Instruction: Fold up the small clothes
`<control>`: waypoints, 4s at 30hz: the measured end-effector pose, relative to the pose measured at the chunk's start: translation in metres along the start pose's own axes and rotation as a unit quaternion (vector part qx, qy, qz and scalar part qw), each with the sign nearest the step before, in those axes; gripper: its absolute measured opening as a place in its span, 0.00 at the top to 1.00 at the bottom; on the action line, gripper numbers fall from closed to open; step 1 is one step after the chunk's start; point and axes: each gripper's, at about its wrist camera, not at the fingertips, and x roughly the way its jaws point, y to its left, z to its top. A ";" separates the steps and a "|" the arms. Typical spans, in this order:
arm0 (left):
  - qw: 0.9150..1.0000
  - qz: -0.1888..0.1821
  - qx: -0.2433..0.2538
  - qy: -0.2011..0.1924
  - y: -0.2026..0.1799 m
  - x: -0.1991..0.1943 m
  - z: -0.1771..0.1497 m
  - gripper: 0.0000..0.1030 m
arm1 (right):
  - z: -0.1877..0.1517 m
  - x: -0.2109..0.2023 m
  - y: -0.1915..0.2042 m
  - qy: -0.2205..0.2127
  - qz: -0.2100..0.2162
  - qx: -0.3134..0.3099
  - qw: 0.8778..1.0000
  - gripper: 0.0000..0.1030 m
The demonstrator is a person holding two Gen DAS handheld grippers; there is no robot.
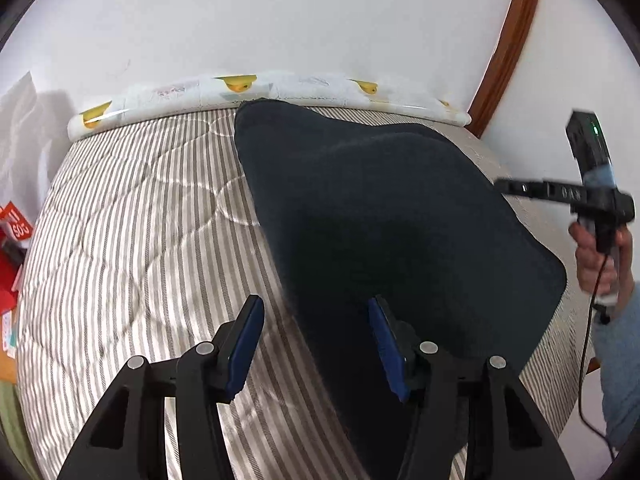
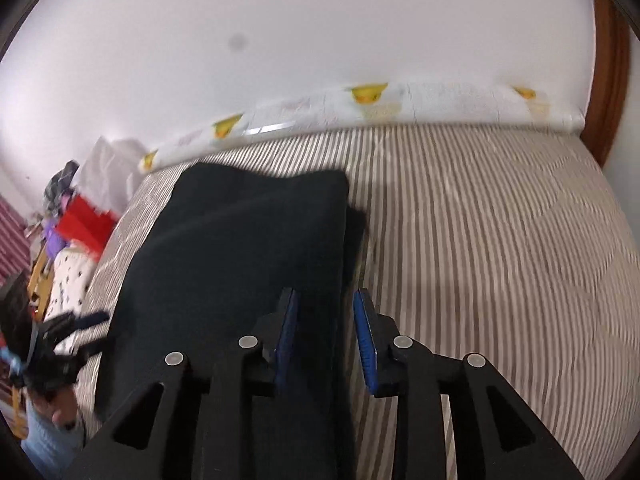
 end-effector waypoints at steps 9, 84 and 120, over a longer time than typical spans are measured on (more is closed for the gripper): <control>0.999 -0.019 -0.047 0.019 0.006 0.010 -0.011 0.46 | -0.024 -0.005 -0.006 -0.042 0.034 0.011 0.998 0.95; 0.993 0.078 -0.044 -0.083 -0.086 -0.116 -0.093 0.30 | -0.177 -0.153 0.103 -0.115 -0.192 0.017 0.974 0.56; 0.973 0.146 -0.003 -0.179 -0.149 -0.223 -0.124 0.07 | -0.231 -0.259 0.139 -0.185 -0.227 -0.018 0.956 0.02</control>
